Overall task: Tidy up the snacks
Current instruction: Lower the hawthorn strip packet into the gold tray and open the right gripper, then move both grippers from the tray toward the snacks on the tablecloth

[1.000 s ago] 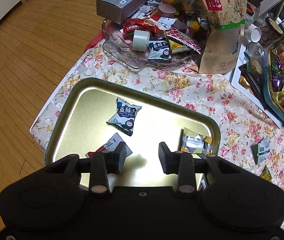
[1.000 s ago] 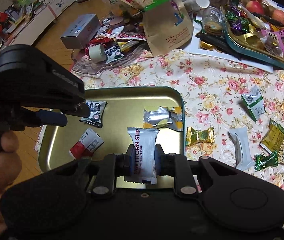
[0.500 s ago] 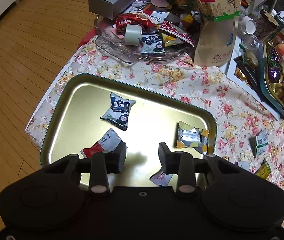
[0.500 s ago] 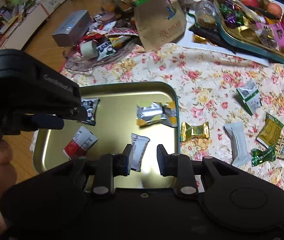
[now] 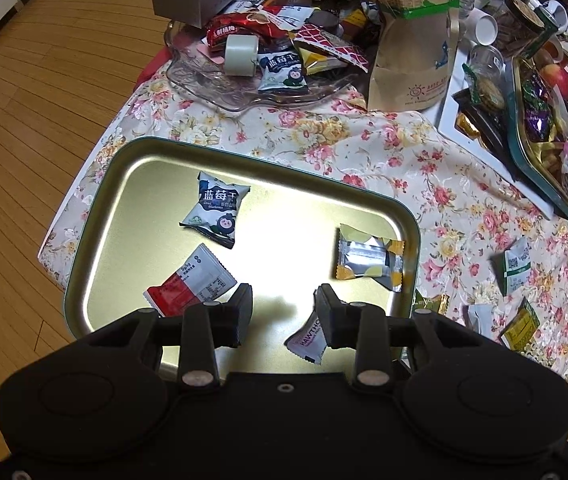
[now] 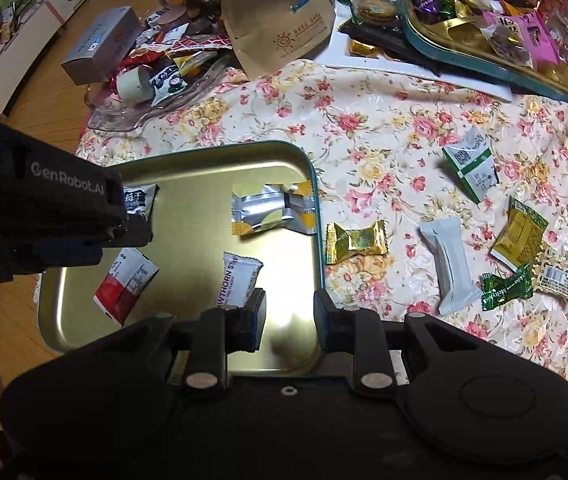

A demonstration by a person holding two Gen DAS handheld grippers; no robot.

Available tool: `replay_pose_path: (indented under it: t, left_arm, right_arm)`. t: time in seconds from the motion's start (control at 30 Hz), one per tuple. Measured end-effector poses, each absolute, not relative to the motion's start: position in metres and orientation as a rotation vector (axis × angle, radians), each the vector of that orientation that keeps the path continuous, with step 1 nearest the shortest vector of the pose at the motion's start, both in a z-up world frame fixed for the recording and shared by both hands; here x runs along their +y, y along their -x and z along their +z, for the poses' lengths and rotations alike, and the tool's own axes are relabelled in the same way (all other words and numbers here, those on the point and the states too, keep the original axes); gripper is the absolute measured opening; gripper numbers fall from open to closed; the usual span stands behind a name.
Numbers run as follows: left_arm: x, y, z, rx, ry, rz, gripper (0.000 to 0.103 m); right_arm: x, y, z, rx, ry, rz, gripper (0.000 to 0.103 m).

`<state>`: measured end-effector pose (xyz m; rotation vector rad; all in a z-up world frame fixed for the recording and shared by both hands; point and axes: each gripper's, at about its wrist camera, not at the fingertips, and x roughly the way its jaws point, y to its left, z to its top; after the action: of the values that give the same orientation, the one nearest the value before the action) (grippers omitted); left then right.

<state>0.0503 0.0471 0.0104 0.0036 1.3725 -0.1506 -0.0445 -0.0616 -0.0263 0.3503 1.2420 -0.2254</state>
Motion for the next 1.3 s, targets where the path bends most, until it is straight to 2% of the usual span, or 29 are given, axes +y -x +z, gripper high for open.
replay_pose_path:
  t: [1.3]
  left_arm:
    - [-0.035,-0.019,0.0,1.409,-0.167,-0.276,0.044]
  right_arm:
    - [-0.154,0.092,-0.049,1.308,-0.457,-0.44,0.028]
